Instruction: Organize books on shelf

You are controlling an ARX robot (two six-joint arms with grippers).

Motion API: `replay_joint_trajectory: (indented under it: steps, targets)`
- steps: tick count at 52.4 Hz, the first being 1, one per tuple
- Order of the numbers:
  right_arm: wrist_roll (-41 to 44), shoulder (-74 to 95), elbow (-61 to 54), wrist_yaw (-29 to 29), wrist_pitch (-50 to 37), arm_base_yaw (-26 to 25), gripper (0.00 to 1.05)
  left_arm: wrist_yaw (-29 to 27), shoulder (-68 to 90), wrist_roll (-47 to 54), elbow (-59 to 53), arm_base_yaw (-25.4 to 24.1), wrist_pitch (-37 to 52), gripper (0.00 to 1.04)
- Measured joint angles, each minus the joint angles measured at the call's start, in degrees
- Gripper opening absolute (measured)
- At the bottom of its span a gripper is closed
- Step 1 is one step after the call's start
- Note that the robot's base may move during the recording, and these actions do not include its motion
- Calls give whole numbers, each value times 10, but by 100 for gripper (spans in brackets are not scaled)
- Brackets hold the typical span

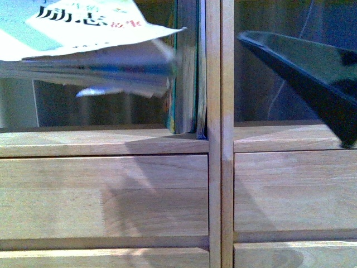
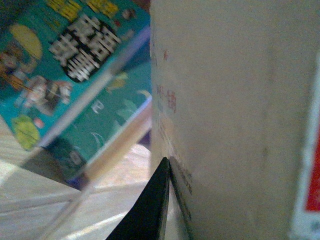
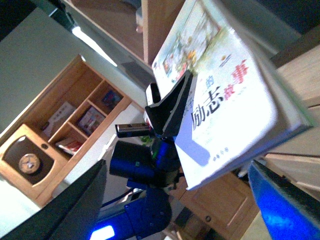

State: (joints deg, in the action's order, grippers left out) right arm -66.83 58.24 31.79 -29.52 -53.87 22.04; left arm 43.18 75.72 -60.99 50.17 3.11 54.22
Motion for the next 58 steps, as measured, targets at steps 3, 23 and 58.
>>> replay_joint_trajectory:
  steps: [3,23,58]
  targets:
    - [-4,-21,-15,-15,6,-45,99,-23,0,39,12,-12,-34,17]
    - [-83,-104,-56,-136,-38,-332,98,-187,119,405,161,-6,-122,17]
    - [146,-252,-147,-184,137,-445,98,-340,390,711,455,100,-135,17]
